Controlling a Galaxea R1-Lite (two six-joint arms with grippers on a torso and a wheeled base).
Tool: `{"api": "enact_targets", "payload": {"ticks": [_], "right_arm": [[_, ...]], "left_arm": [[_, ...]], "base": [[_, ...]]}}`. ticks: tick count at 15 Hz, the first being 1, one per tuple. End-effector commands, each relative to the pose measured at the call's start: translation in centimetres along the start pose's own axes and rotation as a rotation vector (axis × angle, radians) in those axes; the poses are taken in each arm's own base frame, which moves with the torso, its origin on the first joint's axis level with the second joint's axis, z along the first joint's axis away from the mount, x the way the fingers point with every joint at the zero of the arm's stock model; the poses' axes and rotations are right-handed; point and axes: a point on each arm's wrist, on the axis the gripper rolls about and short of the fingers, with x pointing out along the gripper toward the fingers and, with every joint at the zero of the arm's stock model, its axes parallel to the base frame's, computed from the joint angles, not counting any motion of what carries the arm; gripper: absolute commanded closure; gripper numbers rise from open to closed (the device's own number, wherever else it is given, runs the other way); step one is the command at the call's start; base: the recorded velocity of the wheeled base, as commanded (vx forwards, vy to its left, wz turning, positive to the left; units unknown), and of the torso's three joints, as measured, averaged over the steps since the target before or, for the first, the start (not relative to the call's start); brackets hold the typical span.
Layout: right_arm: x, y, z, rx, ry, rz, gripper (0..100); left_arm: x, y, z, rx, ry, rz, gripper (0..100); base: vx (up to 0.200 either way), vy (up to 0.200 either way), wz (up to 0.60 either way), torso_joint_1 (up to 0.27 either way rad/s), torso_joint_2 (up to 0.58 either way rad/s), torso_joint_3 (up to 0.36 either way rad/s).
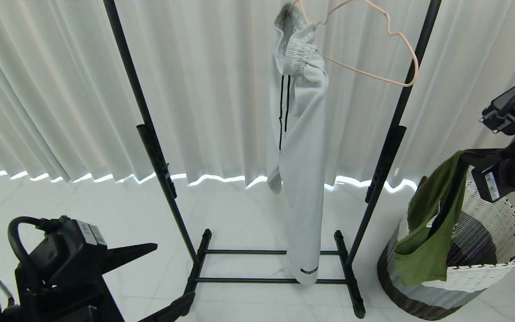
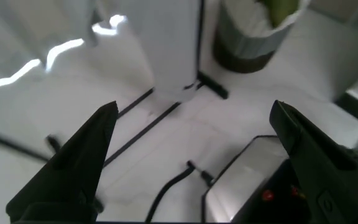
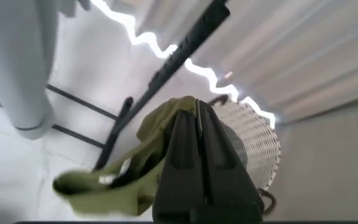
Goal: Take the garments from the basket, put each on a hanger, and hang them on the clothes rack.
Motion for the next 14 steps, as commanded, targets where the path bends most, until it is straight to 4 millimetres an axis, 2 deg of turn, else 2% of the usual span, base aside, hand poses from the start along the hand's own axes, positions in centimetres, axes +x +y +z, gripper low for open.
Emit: {"api": "enact_targets", "payload": {"ticks": [1,5,8,10,12,14], "right_arm": [[-2.0,0.4,1.4,0.003,-0.072,0.042,100],[-3.5,0.0,2.6,0.045,-0.112,0.058,100],[-4.1,-0.1,2.7,0.059,-0.130,0.063,100],[-4.4,-0.3,3.0,0.076,-0.145,0.062,100],[-4.7,-0.3,3.4,0.086,-0.166,0.068,100],[-5.1,0.0,4.1,0.103,-0.195,0.097,100]], "left_arm": [[2.3,-1.5,2.1,0.016,-0.013,-0.130,0],[6.5,-2.5,4.9,0.041,-0.012,-0.214,0],[8.8,-2.5,5.5,0.038,0.008,-0.222,0],[10.3,-3.6,6.1,0.004,0.015,-0.265,0],[13.0,-5.3,7.6,-0.089,0.003,-0.313,0],[17.4,-7.5,8.4,-0.154,0.013,-0.267,0]], "base": [[0.000,0.000,0.00,0.000,0.00,0.000],[0.000,0.000,0.00,0.000,0.00,0.000],[0.000,0.000,0.00,0.000,0.00,0.000],[0.000,0.000,0.00,0.000,0.00,0.000],[0.000,0.000,0.00,0.000,0.00,0.000],[0.000,0.000,0.00,0.000,0.00,0.000]]}}
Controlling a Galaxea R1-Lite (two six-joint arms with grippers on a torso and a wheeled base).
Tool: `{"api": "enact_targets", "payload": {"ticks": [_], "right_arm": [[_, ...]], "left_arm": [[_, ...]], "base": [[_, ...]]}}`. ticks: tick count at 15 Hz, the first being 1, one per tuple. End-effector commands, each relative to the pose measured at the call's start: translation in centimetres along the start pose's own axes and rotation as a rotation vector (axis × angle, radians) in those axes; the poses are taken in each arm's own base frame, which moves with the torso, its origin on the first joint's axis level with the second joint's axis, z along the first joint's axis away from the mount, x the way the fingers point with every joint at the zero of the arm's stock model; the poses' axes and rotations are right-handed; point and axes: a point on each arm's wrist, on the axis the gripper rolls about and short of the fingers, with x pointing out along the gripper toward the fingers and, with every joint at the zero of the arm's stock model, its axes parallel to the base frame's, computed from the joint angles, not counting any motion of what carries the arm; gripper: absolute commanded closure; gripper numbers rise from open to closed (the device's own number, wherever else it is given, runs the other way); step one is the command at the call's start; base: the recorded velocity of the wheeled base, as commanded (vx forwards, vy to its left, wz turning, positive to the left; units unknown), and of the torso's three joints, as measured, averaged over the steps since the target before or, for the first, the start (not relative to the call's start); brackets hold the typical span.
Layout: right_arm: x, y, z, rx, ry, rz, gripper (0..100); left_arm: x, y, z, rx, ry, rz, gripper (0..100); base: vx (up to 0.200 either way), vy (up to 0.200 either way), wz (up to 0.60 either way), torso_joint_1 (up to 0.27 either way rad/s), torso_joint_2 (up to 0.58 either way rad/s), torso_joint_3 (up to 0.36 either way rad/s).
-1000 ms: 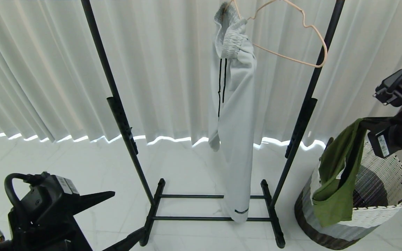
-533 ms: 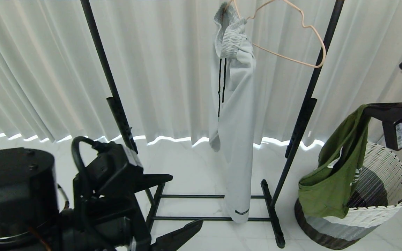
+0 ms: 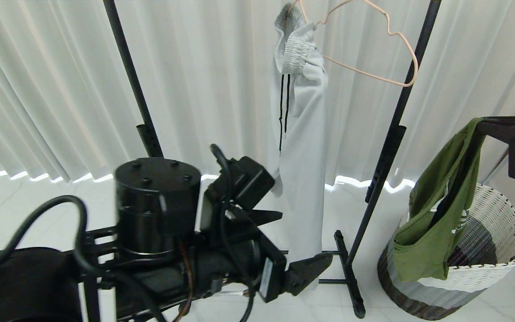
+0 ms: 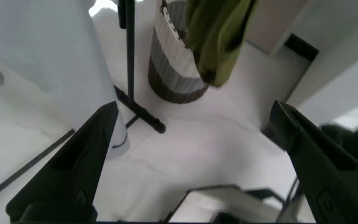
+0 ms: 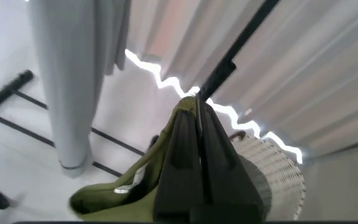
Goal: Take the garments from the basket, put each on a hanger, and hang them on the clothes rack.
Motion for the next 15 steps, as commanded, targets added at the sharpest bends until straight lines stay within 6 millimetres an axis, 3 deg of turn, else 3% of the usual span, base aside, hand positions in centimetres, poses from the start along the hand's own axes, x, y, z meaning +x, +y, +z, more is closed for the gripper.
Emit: {"api": "enact_targets", "payload": {"ticks": [1,2,5,15], "right_arm": [[-0.2,0.5,0.4,0.004,-0.017,0.031,100],[-0.4,0.7,0.5,0.006,-0.019,0.048,100],[-0.6,1.1,0.6,0.018,-0.025,0.075,100],[-1.1,1.4,0.8,0.032,-0.043,0.099,100]], "left_arm": [[7.2,-1.3,-0.8,-0.059,0.052,0.038,0],[9.2,-1.5,-1.2,-0.072,0.061,0.049,0],[12.4,-1.3,-0.6,-0.131,0.030,0.046,0],[16.5,-0.9,-0.8,-0.164,0.007,0.038,0]], "base": [[0.000,0.000,0.00,0.000,0.00,0.000],[0.000,0.000,0.00,0.000,0.00,0.000],[0.000,0.000,0.00,0.000,0.00,0.000],[0.000,0.000,0.00,0.000,0.00,0.000]]}}
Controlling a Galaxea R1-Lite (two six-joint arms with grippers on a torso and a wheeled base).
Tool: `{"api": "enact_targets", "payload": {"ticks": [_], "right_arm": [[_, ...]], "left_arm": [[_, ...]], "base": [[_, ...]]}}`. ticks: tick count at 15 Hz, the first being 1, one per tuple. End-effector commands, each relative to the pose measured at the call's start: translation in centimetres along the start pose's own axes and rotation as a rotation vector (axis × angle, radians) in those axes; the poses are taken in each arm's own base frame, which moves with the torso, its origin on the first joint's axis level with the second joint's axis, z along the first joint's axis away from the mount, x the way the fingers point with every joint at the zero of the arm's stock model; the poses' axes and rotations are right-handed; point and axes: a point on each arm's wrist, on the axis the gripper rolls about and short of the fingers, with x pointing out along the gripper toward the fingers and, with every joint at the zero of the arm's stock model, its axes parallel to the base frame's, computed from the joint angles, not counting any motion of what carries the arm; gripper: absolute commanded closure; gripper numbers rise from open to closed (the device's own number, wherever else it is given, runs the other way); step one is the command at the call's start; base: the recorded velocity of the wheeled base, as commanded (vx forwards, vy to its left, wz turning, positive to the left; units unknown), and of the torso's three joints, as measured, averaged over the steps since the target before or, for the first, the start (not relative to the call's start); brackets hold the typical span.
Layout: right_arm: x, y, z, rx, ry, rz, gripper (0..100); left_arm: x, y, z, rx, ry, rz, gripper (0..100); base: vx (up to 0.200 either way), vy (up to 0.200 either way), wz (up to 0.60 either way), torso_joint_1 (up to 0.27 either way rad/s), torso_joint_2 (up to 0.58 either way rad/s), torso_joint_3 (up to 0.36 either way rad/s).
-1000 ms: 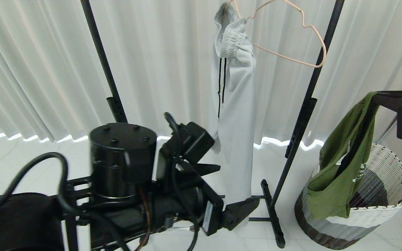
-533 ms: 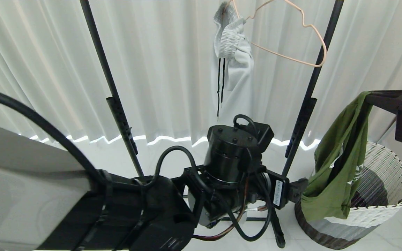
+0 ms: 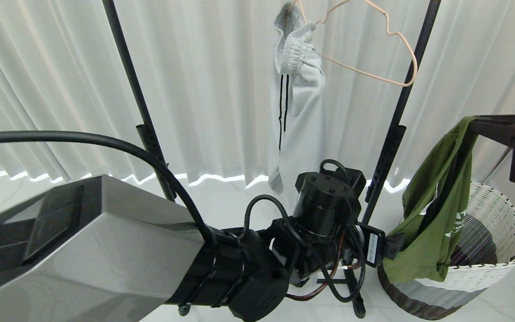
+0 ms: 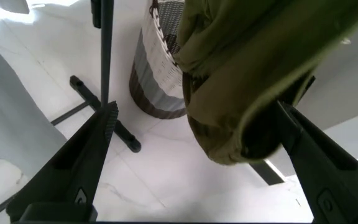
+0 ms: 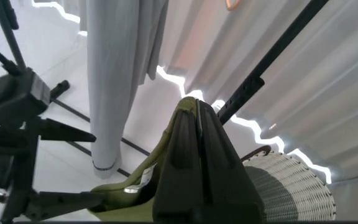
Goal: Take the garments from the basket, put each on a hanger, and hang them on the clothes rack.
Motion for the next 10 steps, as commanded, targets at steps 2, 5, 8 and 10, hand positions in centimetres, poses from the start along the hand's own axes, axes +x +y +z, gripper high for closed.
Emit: {"api": "enact_targets", "payload": {"ticks": [2,5,8,10], "right_arm": [[-0.1,0.1,0.1,-0.001,-0.005,0.007,100],[-0.2,0.5,0.2,0.001,-0.011,0.027,100],[-0.2,0.4,0.2,0.017,-0.014,0.027,100],[-0.2,0.5,0.2,0.021,-0.011,0.029,100]], "left_arm": [[1.3,0.5,-0.4,-0.005,0.000,0.007,0],[2.3,0.5,-1.3,-0.005,0.022,0.003,0],[2.4,0.7,-1.8,-0.004,0.038,0.009,0],[2.2,0.7,-2.2,-0.003,0.053,0.012,100]], "base": [[0.000,0.000,0.00,0.000,0.00,0.000],[0.000,0.000,0.00,0.000,0.00,0.000],[0.000,0.000,0.00,0.000,0.00,0.000],[0.000,0.000,0.00,0.000,0.00,0.000]]}}
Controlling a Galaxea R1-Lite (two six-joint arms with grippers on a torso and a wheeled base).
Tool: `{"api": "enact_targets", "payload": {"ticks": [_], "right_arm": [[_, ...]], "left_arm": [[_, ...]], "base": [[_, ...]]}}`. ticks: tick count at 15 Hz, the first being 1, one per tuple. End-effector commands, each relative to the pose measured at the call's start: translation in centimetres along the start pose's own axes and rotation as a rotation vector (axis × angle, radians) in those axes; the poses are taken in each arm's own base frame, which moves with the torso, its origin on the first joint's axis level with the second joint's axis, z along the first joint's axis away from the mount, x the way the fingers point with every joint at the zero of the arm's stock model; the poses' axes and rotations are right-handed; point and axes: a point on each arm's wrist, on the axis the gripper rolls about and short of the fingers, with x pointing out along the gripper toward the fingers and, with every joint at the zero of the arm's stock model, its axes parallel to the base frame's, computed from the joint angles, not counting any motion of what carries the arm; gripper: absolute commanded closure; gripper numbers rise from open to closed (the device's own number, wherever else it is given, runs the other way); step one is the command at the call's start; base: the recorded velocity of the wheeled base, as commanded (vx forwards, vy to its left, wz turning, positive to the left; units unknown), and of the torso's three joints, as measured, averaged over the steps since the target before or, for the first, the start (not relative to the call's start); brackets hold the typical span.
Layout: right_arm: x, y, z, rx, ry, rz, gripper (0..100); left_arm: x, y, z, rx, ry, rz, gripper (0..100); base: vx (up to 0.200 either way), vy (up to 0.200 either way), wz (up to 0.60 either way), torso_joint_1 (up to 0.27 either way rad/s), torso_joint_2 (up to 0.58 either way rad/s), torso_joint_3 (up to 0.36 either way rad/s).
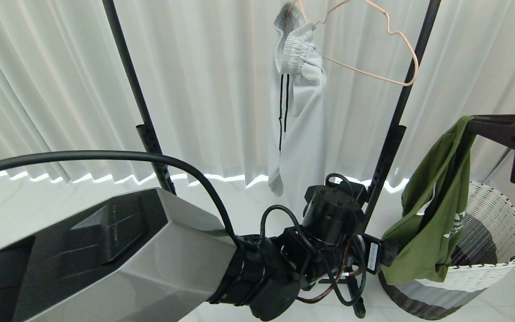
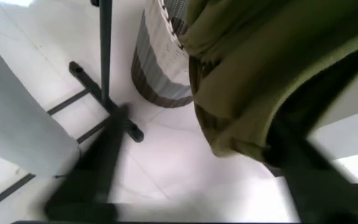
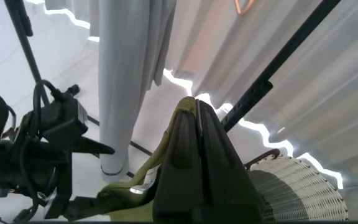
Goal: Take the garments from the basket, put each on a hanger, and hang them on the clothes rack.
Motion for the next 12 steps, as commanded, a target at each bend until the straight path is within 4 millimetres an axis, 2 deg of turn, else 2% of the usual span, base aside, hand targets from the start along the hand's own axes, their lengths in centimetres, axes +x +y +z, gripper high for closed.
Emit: {"api": "enact_targets", "payload": {"ticks": [1,2,5,6,9,10,11,12], "right_arm": [[0.1,0.0,-0.1,-0.002,0.004,0.000,100],[0.1,0.0,-0.2,-0.001,0.008,-0.003,100],[0.3,0.0,-0.8,0.027,0.030,-0.008,100],[0.3,0.0,-0.8,0.027,0.032,-0.010,100],[0.5,0.1,-1.3,0.045,0.037,0.010,100],[0.5,0.1,-1.2,0.046,0.031,0.014,100],[0.5,0.0,-0.9,0.052,-0.002,0.025,100],[0.6,0.0,-0.7,0.053,-0.022,0.030,100]], "left_arm": [[-0.4,0.0,0.0,0.000,0.001,0.005,100],[-0.7,-0.1,-0.1,0.002,0.009,0.009,100],[-4.3,-0.4,-0.1,0.013,0.023,0.028,100],[-4.9,-0.4,0.1,0.015,0.019,0.033,100],[-9.5,0.0,2.7,0.025,-0.095,0.110,100],[-10.1,0.0,3.1,0.023,-0.108,0.115,100],[-12.5,0.3,4.5,0.023,-0.153,0.127,100],[-14.0,0.3,5.1,0.034,-0.164,0.134,100]], "base": [[0.000,0.000,0.00,0.000,0.00,0.000],[0.000,0.000,0.00,0.000,0.00,0.000],[0.000,0.000,0.00,0.000,0.00,0.000],[0.000,0.000,0.00,0.000,0.00,0.000],[0.000,0.000,0.00,0.000,0.00,0.000],[0.000,0.000,0.00,0.000,0.00,0.000],[0.000,0.000,0.00,0.000,0.00,0.000],[0.000,0.000,0.00,0.000,0.00,0.000]]}}
